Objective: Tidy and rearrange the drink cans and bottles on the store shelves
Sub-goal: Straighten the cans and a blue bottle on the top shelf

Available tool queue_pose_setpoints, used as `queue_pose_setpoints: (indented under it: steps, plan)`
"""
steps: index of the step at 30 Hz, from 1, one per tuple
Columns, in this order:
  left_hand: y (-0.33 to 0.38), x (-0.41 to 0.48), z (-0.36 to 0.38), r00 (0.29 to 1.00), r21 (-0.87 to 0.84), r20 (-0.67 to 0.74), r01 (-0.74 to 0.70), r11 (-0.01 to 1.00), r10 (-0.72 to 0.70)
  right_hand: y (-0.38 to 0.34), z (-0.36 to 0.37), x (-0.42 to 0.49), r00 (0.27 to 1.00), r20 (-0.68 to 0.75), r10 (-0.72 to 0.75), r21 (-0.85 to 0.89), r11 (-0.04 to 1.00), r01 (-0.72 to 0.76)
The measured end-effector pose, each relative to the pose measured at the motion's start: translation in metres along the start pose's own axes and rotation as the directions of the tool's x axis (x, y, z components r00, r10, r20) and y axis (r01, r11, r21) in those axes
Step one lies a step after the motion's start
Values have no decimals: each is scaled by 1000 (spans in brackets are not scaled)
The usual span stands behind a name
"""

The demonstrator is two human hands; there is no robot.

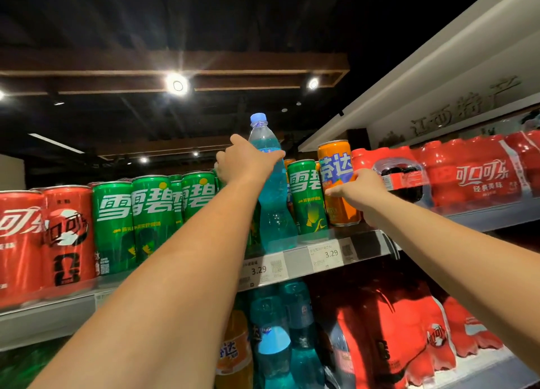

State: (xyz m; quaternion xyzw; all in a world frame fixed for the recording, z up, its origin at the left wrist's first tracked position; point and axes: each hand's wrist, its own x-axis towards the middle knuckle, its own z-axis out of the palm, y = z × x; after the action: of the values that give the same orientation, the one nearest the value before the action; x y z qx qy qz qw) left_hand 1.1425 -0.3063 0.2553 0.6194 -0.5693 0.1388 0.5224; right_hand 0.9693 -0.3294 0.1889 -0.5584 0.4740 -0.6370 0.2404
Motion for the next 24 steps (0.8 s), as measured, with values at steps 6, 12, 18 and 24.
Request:
queue_pose_setpoints:
  steps: [6, 12, 18, 24]
  plan:
    - [3, 0, 3, 1000, 143, 12, -4, 990, 2, 0, 1, 3, 1000, 1, -1, -15, 1000, 1]
    - [9, 0, 3, 997, -9, -74, -37, 999, 36, 0, 0, 2, 1000, -6, -22, -24, 999, 22]
    - [29, 0, -6, 986, -229, -133, -130, 965, 101, 0, 2, 1, 1000, -29, 5, 6, 1000, -5]
    - [35, -6, -19, 992, -395, -116, -91, 914, 48, -2, 3, 0, 999, -37, 6, 2, 1000, -6]
